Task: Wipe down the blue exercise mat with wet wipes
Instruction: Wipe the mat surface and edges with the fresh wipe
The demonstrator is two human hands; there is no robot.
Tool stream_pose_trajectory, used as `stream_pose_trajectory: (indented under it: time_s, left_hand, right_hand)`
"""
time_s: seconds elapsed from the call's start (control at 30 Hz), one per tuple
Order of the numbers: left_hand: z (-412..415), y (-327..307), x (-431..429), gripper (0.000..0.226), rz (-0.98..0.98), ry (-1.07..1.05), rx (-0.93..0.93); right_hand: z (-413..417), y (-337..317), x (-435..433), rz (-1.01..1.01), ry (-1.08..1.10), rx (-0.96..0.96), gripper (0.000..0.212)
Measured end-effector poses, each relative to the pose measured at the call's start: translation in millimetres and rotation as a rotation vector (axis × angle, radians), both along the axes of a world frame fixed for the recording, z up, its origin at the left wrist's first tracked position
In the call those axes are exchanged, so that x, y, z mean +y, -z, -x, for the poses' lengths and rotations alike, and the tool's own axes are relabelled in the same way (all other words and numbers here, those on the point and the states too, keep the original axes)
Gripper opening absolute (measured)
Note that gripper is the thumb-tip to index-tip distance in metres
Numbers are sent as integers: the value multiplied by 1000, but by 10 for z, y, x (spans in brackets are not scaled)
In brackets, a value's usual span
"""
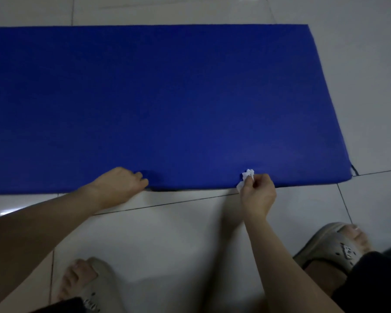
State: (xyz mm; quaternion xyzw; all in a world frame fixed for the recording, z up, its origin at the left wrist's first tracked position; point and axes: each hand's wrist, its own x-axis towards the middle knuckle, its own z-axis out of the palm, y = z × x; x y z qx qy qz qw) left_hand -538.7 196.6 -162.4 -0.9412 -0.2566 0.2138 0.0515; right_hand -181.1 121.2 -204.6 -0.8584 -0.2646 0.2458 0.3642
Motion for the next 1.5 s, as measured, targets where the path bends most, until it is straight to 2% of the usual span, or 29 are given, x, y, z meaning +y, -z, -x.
stream_pose_trajectory:
  time_s: [0.07,0.1,0.13,0.2,0.23,0.3,0.37,0.43,0.5,0.57,0.73,0.87,0.97,1.03,1.1,1.2,1.3,1.4,1.5]
  left_hand:
    - [165,-159,9,27,0,-69,3]
    - [268,-233,-5,21,19,-124,74]
    - [392,-290,-9,17,23,-218,171]
    - [559,-460,-23,26,73,-370,476]
    - [590,-522,-43,27,112,-429,543]
    - [543,-511,-81,29,118,-519,466]
    - [322,-394,-74,41,139,-568,220]
    - [-152,-265,-71,41,233,-609,-51]
    - [-614,-140,-75,42,369,-698,-187]
    - [-814,-70,-24,43,466,-818,-178]
    - [-793,-50,152,35,527,-791,-42]
    - [-863,-49,130,57,526,-781,16]
    - [-878,-66,145,60,515,-786,17]
    - [-890,-58,154,58,522,-803,25]
    - [-914,-27,153,51,535,-838,29]
    - [-945,-32,170,53,540,-857,60]
    - [-960,-58,183,59,539,-833,75]
    - [-957,-72,165,59,533,-834,75]
    - [-965,-72,154,59,523,-826,76]
  right_hand:
    - [201,-28,12,-27,-60,38,21]
    - [345,-47,19,-28,-110,63,21]
    - [515,-69,26,-18,-173,93,21]
    - [838,-81,24,18,-332,120,20]
    - [976,-88,21,39,-429,87,20]
    - [1176,-145,26,106,-605,-66,19]
    - [1290,-212,69,142,-692,-182,20]
    - [1285,-252,115,157,-745,-256,22]
    - [1151,-246,152,142,-759,-305,18]
    - [872,-233,159,147,-736,-356,15]
    - [52,-201,19,191,-461,-380,18]
    - [155,-156,4,179,-306,-357,17]
    - [665,-144,142,75,-467,-324,13]
    - [1129,-123,223,122,-657,-321,13]
    - [1449,-105,265,79,-818,-430,13]
    - [1268,-82,292,-26,-978,-529,17]
    - [581,-95,193,80,-776,-541,17]
    - [-153,-159,-12,179,-563,-441,18]
    - [-402,-123,-65,193,-404,-495,20]
